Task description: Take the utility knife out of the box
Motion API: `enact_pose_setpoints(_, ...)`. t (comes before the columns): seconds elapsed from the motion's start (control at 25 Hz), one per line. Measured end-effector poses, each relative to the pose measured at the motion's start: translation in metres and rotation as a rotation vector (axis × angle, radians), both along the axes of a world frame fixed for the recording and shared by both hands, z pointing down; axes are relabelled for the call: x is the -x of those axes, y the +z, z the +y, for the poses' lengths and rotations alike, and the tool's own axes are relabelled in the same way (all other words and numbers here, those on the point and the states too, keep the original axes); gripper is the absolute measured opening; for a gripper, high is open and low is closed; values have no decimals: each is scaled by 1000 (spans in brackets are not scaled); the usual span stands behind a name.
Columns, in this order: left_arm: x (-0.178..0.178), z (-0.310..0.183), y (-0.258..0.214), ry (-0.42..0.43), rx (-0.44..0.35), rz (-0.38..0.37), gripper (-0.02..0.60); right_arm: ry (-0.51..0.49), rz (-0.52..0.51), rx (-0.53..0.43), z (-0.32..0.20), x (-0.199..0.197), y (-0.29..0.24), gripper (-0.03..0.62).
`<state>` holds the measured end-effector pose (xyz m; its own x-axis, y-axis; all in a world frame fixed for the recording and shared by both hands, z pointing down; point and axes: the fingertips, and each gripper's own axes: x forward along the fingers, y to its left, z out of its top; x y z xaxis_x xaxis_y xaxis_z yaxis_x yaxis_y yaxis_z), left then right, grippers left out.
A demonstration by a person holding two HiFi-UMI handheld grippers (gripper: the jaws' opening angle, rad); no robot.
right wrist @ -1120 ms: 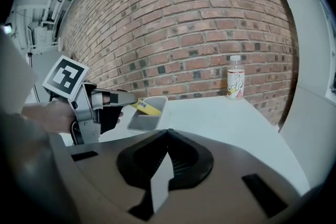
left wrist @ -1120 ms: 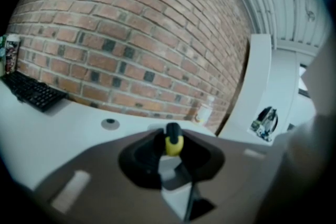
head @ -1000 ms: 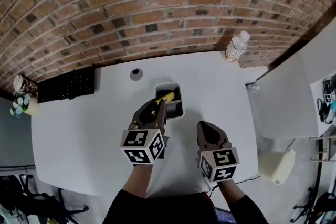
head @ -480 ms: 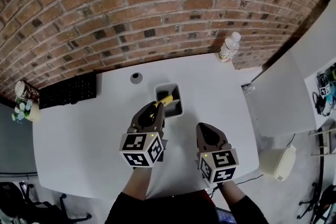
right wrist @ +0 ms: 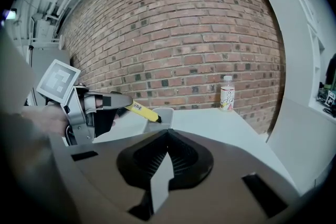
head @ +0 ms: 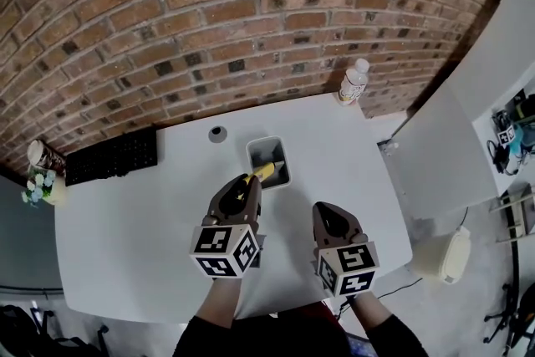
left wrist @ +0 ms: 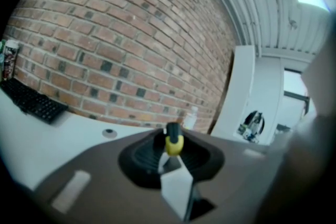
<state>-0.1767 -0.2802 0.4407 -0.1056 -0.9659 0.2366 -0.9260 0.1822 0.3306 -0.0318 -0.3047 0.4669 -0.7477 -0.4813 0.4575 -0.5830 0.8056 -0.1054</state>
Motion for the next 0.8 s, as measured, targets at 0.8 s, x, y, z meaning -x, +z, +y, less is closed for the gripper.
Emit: enact_pose_setpoints(0.8, -35, 56, -24, 175, -54, -24, 74, 109, -25, -86, 56, -20, -30, 8)
